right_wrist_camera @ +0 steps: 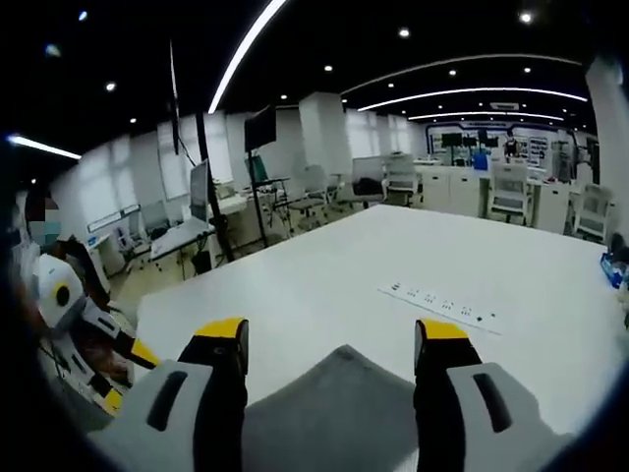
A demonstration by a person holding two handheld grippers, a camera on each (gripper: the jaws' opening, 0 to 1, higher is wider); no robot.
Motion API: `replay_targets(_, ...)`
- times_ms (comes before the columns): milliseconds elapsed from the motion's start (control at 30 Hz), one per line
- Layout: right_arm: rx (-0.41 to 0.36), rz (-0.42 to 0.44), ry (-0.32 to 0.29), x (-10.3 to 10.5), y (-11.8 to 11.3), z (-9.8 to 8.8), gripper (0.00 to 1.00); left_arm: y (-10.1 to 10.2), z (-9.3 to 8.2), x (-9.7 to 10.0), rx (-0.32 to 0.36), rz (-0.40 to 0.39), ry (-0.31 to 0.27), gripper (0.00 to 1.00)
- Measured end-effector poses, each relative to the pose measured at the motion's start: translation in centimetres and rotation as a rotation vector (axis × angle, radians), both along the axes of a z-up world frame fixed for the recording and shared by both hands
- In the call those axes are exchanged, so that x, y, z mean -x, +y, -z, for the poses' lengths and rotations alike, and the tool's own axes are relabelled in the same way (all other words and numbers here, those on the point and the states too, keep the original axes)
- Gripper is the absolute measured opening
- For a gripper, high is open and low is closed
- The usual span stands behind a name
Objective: Fold the towel on the table until its edges align and the towel forms a compact rectangular stack.
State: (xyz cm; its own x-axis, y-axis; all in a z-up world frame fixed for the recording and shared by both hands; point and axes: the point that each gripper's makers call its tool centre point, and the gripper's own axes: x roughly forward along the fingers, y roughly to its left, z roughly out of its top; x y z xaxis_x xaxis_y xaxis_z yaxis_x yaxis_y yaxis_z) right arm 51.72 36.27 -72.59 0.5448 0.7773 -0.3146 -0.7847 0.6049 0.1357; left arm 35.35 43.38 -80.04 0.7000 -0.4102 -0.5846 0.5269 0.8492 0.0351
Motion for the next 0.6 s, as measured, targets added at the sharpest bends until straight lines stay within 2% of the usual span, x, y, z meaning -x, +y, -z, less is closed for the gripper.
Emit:
replay_targets(233,0.048,-0.021,-0.022,1.7,-1.5,0.4,0.69,-0.1,0.1,-0.9,-0.032,0.022,0.001,0.41)
replay_targets(367,0.047,-0.006,-0.008,1.9,-2.6,1.0,0.68,-0.5,-0.1,-1.1,-0.041,0.034,-0.003,0.41)
replay_targets(533,0.063,-0.003,-0.005,3.4,-3.3,1.4,0.66,-0.6,-0.2,-1.4,-0.047,0.048,-0.002,0.4)
replay_targets(600,0.067,-0.001,-0.001,3.5,-3.7,2.2,0.65,-0.6,-0.2,-1.6,-0.053,0.057,-0.003,0.4)
